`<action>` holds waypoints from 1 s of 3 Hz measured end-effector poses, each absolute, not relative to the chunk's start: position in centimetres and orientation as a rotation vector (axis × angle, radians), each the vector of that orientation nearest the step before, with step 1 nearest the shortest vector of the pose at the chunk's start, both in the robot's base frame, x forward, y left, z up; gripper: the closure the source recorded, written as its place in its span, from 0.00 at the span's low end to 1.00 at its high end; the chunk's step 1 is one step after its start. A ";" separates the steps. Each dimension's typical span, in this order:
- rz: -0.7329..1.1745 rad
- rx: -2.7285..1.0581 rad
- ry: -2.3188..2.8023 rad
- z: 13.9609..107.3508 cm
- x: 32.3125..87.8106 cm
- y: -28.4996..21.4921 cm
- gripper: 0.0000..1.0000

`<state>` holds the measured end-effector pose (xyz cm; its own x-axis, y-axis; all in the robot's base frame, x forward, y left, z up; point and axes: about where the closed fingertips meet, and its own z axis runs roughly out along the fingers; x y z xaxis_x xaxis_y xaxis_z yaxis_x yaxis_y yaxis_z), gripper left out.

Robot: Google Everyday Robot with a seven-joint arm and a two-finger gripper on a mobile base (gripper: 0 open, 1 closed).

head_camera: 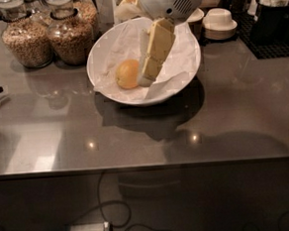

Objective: Pick orange from white bowl

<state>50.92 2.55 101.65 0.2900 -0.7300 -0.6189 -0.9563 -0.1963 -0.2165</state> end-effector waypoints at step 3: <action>0.599 -1.799 1.532 97.6 55.4 1.4 0.00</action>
Offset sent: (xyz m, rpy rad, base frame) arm 0.0288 -0.0165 -0.0433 0.1126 0.0428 -0.1165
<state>55.40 1.37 97.60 0.1977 -0.6582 -0.7264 -0.9764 -0.0664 -0.2055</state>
